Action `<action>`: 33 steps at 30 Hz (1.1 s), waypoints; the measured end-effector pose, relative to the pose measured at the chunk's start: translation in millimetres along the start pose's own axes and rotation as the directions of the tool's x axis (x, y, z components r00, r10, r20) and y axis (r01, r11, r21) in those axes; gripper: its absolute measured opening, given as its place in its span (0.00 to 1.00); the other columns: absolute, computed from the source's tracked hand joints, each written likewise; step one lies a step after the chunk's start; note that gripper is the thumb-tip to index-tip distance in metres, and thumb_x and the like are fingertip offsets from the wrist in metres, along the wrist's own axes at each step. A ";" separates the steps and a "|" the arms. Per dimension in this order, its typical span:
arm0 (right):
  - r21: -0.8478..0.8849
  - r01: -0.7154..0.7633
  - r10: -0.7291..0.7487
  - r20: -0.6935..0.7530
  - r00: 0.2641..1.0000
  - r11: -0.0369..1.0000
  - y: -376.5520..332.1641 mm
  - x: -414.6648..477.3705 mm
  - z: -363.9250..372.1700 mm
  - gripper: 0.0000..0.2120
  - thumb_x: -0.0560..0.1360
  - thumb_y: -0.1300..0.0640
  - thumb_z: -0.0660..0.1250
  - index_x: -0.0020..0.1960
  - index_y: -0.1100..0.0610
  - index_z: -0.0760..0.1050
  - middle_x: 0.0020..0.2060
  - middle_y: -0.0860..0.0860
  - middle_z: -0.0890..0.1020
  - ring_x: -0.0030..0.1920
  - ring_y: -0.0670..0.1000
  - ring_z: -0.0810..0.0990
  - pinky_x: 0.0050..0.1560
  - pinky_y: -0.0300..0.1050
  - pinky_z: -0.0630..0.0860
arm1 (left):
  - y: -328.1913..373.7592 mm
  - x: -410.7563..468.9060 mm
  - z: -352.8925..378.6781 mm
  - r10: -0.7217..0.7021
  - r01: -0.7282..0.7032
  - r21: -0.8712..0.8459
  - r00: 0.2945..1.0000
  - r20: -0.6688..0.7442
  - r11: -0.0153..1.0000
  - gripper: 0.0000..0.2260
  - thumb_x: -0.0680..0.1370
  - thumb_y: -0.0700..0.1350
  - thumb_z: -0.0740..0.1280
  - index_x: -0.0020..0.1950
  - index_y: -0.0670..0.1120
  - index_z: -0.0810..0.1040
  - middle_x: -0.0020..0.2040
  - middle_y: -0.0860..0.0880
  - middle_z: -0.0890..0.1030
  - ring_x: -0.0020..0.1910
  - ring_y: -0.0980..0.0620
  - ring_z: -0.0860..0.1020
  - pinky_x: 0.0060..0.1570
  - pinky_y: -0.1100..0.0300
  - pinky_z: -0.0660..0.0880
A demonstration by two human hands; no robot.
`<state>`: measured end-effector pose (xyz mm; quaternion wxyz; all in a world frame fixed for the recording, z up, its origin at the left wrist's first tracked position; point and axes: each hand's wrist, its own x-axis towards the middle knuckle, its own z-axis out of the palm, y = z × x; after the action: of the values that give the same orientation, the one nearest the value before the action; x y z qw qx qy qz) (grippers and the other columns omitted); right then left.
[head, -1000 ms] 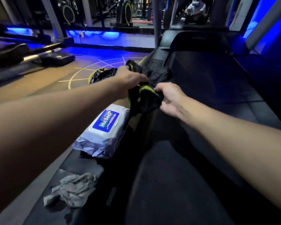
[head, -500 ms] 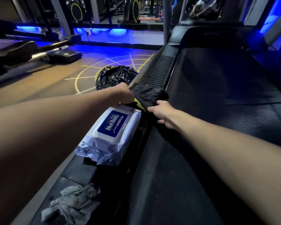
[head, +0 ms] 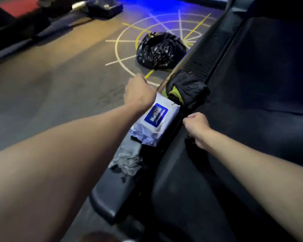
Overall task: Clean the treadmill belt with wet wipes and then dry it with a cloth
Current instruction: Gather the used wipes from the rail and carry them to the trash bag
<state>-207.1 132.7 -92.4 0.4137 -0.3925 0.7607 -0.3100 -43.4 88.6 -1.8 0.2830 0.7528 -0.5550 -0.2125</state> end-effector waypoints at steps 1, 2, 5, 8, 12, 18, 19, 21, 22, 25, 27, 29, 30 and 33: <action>-0.040 -0.005 0.005 -0.006 1.000 0.999 1.1 -13.8 0.7 0.09 0.70 0.62 0.64 0.34 0.54 0.67 0.30 0.49 0.68 0.32 0.51 0.67 0.31 0.40 0.62 | -10.2 -9.2 -7.1 -0.049 0.049 -0.001 0.999 -0.008 0.999 0.13 0.73 0.42 0.58 0.54 0.44 0.77 0.57 0.41 0.79 0.57 0.39 0.76 0.58 0.49 0.73; -0.083 -0.023 0.022 -0.012 1.000 0.996 -0.3 -29.9 2.4 0.08 0.70 0.63 0.64 0.35 0.55 0.70 0.31 0.51 0.69 0.34 0.51 0.69 0.34 0.40 0.65 | -22.8 -18.9 -14.0 -0.106 0.106 0.006 0.994 0.000 0.994 0.13 0.73 0.42 0.58 0.54 0.44 0.76 0.58 0.40 0.78 0.58 0.39 0.76 0.59 0.49 0.73; -0.165 -0.149 0.165 0.090 0.982 0.975 -3.0 -77.6 19.1 0.04 0.71 0.63 0.64 0.44 0.58 0.77 0.36 0.55 0.75 0.38 0.52 0.73 0.38 0.41 0.69 | -64.3 -47.9 -27.3 -0.270 0.267 0.044 0.957 0.102 0.963 0.13 0.68 0.45 0.58 0.49 0.45 0.77 0.55 0.40 0.79 0.55 0.38 0.78 0.58 0.48 0.75; -0.147 -0.273 0.310 0.395 0.865 0.951 -3.5 -121.2 42.5 0.06 0.75 0.63 0.62 0.48 0.55 0.75 0.36 0.55 0.74 0.29 0.51 0.71 0.30 0.39 0.67 | -96.3 -76.9 -33.3 -0.400 0.382 0.122 0.884 0.242 0.916 0.14 0.68 0.49 0.62 0.49 0.47 0.79 0.55 0.40 0.79 0.54 0.38 0.77 0.59 0.49 0.75; -0.021 -0.422 0.375 0.501 0.780 0.907 -3.6 -150.6 73.2 0.12 0.74 0.62 0.63 0.54 0.49 0.75 0.42 0.53 0.79 0.35 0.50 0.76 0.29 0.39 0.74 | -125.5 -116.1 -32.7 -0.449 0.397 0.211 0.798 0.402 0.893 0.16 0.70 0.47 0.73 0.57 0.50 0.79 0.58 0.40 0.74 0.61 0.42 0.72 0.65 0.54 0.70; 0.149 -0.582 0.480 0.423 0.769 0.799 -20.5 -157.2 93.4 0.19 0.75 0.70 0.54 0.57 0.59 0.78 0.54 0.62 0.81 0.44 0.53 0.79 0.51 0.54 0.82 | -132.4 -139.4 -40.9 -0.510 0.557 -0.029 0.780 0.363 0.830 0.07 0.70 0.37 0.68 0.37 0.48 0.76 0.40 0.46 0.81 0.45 0.43 0.81 0.45 0.57 0.76; 0.167 -0.598 0.483 0.442 0.756 0.784 -33.6 -160.0 90.4 0.18 0.76 0.71 0.52 0.53 0.60 0.78 0.50 0.60 0.82 0.43 0.51 0.79 0.48 0.48 0.82 | -129.3 -136.5 -46.7 -0.530 0.589 -0.076 0.770 0.355 0.805 0.09 0.71 0.36 0.68 0.35 0.49 0.74 0.39 0.46 0.81 0.43 0.43 0.80 0.46 0.57 0.76; 0.146 -0.587 0.471 0.458 0.754 0.796 -62.6 -169.1 84.7 0.17 0.76 0.71 0.53 0.50 0.58 0.77 0.46 0.56 0.82 0.40 0.49 0.78 0.36 0.39 0.79 | -119.0 -131.9 -66.7 -0.560 0.635 -0.136 0.748 0.356 0.761 0.09 0.72 0.36 0.68 0.37 0.50 0.74 0.41 0.44 0.81 0.42 0.45 0.79 0.48 0.56 0.77; 0.131 -0.572 0.466 0.451 0.761 0.809 -80.4 -173.5 82.4 0.15 0.76 0.71 0.54 0.49 0.58 0.77 0.44 0.56 0.81 0.38 0.48 0.78 0.34 0.37 0.77 | -113.0 -126.9 -80.1 -0.562 0.642 -0.166 0.747 0.356 0.748 0.08 0.73 0.37 0.69 0.38 0.49 0.75 0.42 0.43 0.82 0.43 0.45 0.79 0.48 0.56 0.77; 0.094 -0.527 0.439 0.441 0.783 0.845 -138.2 -188.7 79.5 0.10 0.77 0.68 0.58 0.46 0.58 0.75 0.37 0.56 0.78 0.32 0.48 0.75 0.30 0.36 0.75 | -96.2 -107.5 -126.9 -0.562 0.649 -0.219 0.749 0.351 0.729 0.07 0.73 0.37 0.69 0.39 0.47 0.75 0.42 0.41 0.82 0.43 0.45 0.80 0.47 0.56 0.76; 0.062 -0.486 0.410 0.449 0.794 0.872 -180.5 -201.5 79.5 0.09 0.77 0.68 0.59 0.43 0.58 0.73 0.32 0.55 0.76 0.28 0.49 0.73 0.28 0.39 0.71 | -81.6 -93.1 -164.6 -0.571 0.658 -0.251 0.747 0.341 0.710 0.05 0.73 0.37 0.69 0.41 0.46 0.77 0.44 0.38 0.83 0.42 0.43 0.80 0.46 0.54 0.77; 0.046 -0.454 0.383 0.463 0.799 0.890 -223.5 -216.3 78.4 0.09 0.76 0.68 0.60 0.40 0.57 0.71 0.29 0.56 0.74 0.27 0.50 0.72 0.27 0.39 0.68 | -66.7 -79.5 -204.9 -0.585 0.669 -0.273 0.740 0.332 0.691 0.06 0.73 0.38 0.68 0.38 0.47 0.76 0.41 0.39 0.83 0.38 0.41 0.80 0.41 0.53 0.77; 0.046 -0.436 0.365 0.471 0.803 0.899 -239.9 -222.1 78.2 0.09 0.76 0.67 0.62 0.41 0.57 0.70 0.29 0.56 0.74 0.27 0.50 0.73 0.26 0.39 0.67 | -59.7 -73.8 -221.7 -0.580 0.664 -0.284 0.745 0.328 0.692 0.08 0.74 0.38 0.67 0.36 0.47 0.76 0.38 0.40 0.81 0.35 0.43 0.77 0.38 0.55 0.74; 0.098 -0.422 0.325 0.491 0.808 0.901 -287.6 -236.6 79.5 0.09 0.76 0.67 0.64 0.49 0.55 0.67 0.33 0.56 0.75 0.28 0.50 0.74 0.22 0.37 0.68 | -37.5 -51.4 -269.8 -0.552 0.630 -0.303 0.775 0.308 0.715 0.09 0.76 0.38 0.64 0.36 0.46 0.78 0.35 0.43 0.79 0.34 0.48 0.74 0.38 0.58 0.71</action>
<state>43.0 179.2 191.0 0.6737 -0.2527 0.6665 -0.1953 139.5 197.4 175.9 0.2877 0.7942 -0.2552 -0.4705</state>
